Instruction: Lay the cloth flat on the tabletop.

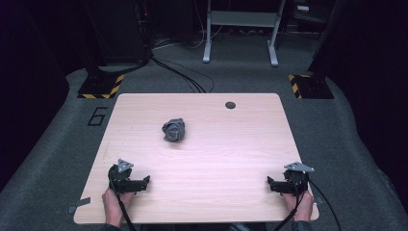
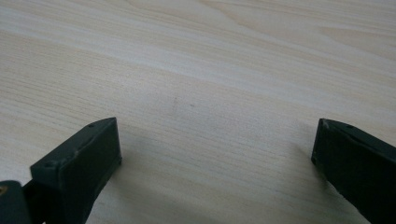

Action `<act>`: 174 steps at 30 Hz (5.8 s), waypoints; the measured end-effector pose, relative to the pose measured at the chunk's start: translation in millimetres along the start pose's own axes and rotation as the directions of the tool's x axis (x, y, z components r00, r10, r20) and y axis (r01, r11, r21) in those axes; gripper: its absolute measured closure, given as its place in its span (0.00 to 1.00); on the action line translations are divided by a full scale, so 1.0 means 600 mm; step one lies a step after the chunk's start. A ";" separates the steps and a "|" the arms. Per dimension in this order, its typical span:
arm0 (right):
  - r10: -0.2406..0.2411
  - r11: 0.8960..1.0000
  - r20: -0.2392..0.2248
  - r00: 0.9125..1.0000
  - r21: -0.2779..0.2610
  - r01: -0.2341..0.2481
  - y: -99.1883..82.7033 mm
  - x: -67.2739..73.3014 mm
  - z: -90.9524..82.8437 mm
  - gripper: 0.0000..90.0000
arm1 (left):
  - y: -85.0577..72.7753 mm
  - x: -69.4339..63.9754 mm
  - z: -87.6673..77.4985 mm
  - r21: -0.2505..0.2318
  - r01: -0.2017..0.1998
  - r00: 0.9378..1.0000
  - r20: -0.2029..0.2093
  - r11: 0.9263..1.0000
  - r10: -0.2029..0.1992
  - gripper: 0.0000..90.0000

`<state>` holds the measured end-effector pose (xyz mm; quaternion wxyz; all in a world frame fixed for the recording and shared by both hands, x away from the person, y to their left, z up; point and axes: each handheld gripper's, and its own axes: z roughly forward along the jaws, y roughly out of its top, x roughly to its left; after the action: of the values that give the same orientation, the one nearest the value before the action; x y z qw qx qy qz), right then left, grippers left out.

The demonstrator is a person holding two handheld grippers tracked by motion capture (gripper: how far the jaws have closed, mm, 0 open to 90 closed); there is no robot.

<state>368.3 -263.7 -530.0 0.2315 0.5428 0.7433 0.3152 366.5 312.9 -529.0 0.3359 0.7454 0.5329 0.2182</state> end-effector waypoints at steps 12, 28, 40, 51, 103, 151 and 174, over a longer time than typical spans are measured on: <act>0.002 1.000 0.003 1.000 -0.001 -0.002 0.000 0.000 0.000 0.01 | 0.081 -0.008 -0.008 -0.057 -0.037 0.996 0.075 0.998 0.041 0.00; 0.008 1.000 0.005 1.000 -0.001 -0.007 0.000 0.000 0.000 0.01 | 0.223 -0.015 0.045 -0.087 -0.066 0.988 0.136 0.994 0.077 0.00; 0.012 1.000 0.007 1.000 -0.003 -0.012 0.000 0.000 0.000 0.02 | 0.297 -0.047 0.144 -0.041 -0.059 0.985 0.161 0.997 0.065 0.01; 0.015 1.000 0.012 1.000 -0.002 -0.015 0.000 0.000 -0.001 0.02 | 0.286 -0.060 0.214 0.056 -0.070 0.986 0.158 0.996 0.061 0.35; 0.015 1.000 0.009 1.000 -0.006 -0.015 0.000 -0.001 -0.002 0.04 | 0.151 -0.249 0.065 -0.075 -0.230 0.891 0.386 0.970 0.241 0.24; -0.253 0.966 -0.355 0.900 -0.050 0.252 0.125 0.283 0.036 0.95 | 0.079 -0.208 0.034 -0.096 -0.281 0.886 0.358 0.955 0.296 0.89; -0.285 0.957 -0.379 0.881 -0.064 0.282 0.159 0.290 0.021 0.93 | 0.087 -0.205 0.032 -0.077 -0.197 0.880 0.426 0.977 0.211 0.54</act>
<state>387.1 -74.8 -470.6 0.1269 0.3552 0.8444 0.3805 372.3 181.4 -499.9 0.4322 0.8217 0.3604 0.0903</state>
